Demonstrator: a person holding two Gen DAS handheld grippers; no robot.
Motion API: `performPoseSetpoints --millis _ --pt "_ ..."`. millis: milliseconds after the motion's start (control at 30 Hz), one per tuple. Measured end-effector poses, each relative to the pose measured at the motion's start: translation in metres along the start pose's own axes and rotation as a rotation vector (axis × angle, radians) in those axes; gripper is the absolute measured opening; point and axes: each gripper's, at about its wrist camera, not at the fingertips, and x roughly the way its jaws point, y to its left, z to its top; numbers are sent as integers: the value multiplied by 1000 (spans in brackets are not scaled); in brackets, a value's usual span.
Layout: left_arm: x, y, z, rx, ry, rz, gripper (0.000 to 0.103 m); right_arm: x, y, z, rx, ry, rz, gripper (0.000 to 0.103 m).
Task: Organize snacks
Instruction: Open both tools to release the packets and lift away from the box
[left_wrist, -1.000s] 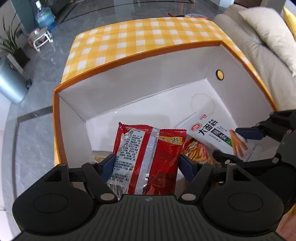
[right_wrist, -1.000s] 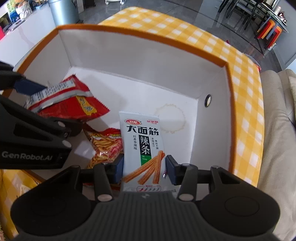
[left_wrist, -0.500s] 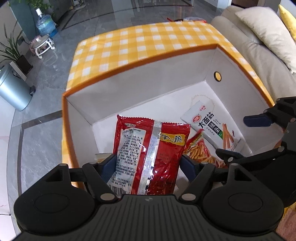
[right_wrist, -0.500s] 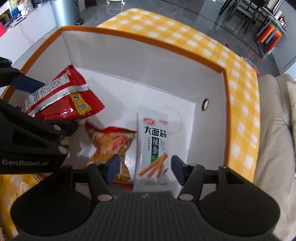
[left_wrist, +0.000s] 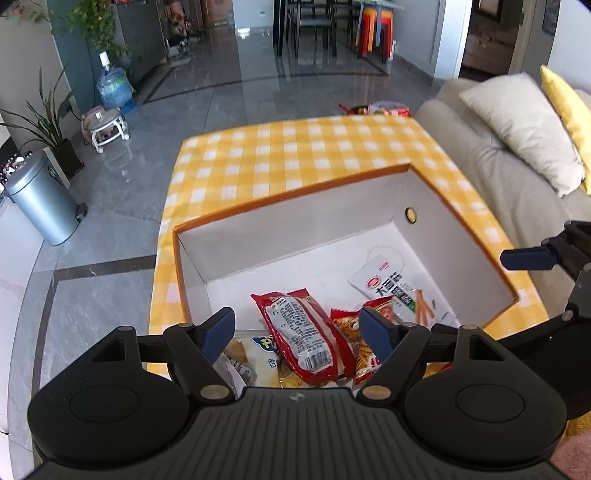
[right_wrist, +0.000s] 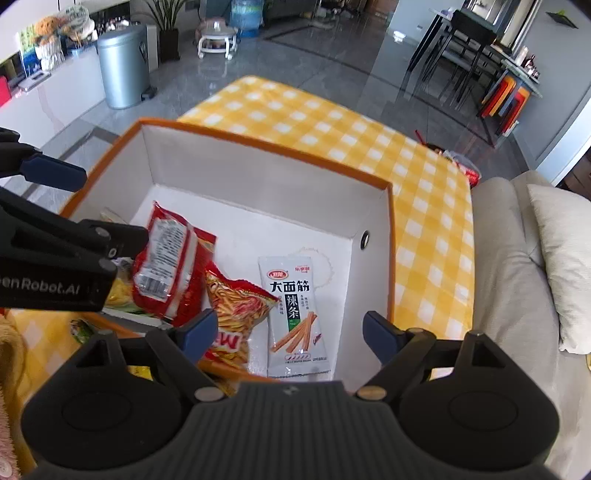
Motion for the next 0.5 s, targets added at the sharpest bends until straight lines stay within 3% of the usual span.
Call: performPoseSetpoints --millis 500 --pt "-69 -18 -44 23 -103 -50 89 -80 11 -57 140 -141 23 84"
